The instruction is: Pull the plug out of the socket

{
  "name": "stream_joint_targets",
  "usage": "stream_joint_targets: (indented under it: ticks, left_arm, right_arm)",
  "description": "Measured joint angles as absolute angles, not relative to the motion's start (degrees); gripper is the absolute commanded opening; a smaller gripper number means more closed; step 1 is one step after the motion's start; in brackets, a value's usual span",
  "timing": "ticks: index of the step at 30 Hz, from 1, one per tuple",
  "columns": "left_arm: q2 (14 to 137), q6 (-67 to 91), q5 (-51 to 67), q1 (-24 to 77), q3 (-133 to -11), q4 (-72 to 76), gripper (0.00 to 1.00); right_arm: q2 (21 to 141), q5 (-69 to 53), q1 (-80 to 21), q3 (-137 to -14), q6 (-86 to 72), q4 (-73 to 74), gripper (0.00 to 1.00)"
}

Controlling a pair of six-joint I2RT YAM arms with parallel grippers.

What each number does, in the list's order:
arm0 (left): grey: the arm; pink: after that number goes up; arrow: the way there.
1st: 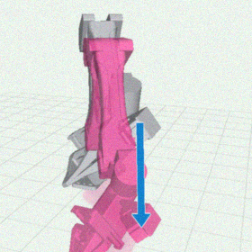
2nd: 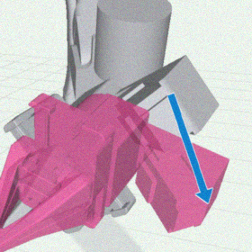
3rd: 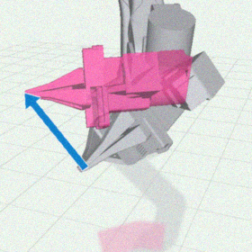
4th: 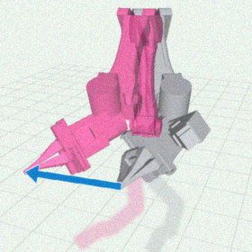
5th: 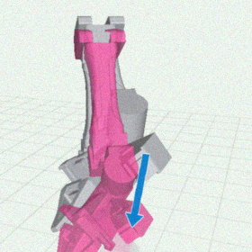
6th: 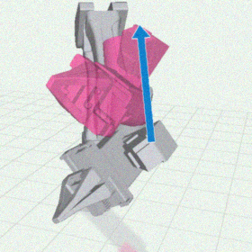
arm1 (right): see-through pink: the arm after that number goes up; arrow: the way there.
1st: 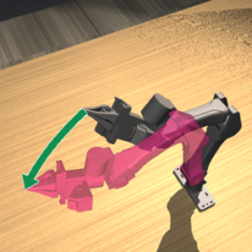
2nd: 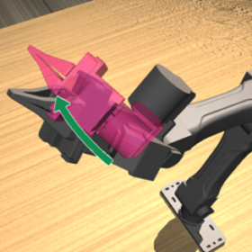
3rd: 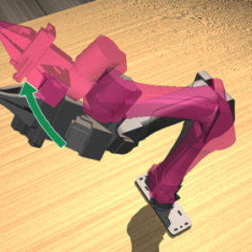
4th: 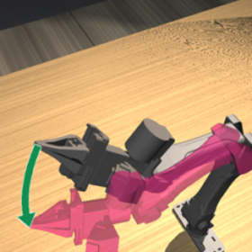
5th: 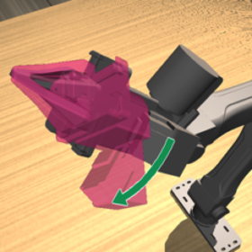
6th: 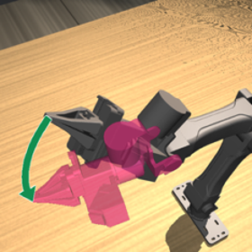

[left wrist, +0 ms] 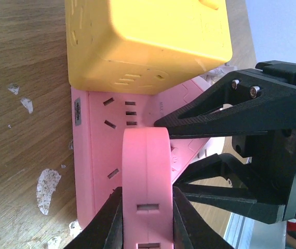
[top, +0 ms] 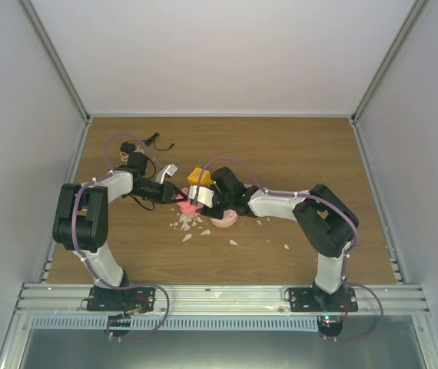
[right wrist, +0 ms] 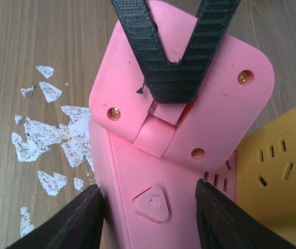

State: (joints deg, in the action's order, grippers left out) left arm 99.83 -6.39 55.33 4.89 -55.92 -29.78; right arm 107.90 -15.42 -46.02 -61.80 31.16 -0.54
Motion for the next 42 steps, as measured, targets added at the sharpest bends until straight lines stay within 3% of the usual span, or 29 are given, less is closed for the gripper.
stream_joint_targets:
  ticks: [7,38,42]
  left_arm:
    - [100.49,-5.32,57.08,3.97,-55.4,-29.06,0.0]
    - [103.44,-0.91,68.88,-1.83,-51.75,-24.36,0.0]
    - [103.31,-0.34,76.05,-2.26,-51.68,-23.99,0.0]
  right_arm:
    - [108.16,-15.77,-46.13,-61.95,31.16,-0.91,0.44]
    - [109.43,-18.0,-46.72,-62.48,31.2,-4.14,0.29]
    - [110.26,-17.45,-46.57,-62.39,31.18,-4.4,0.28]
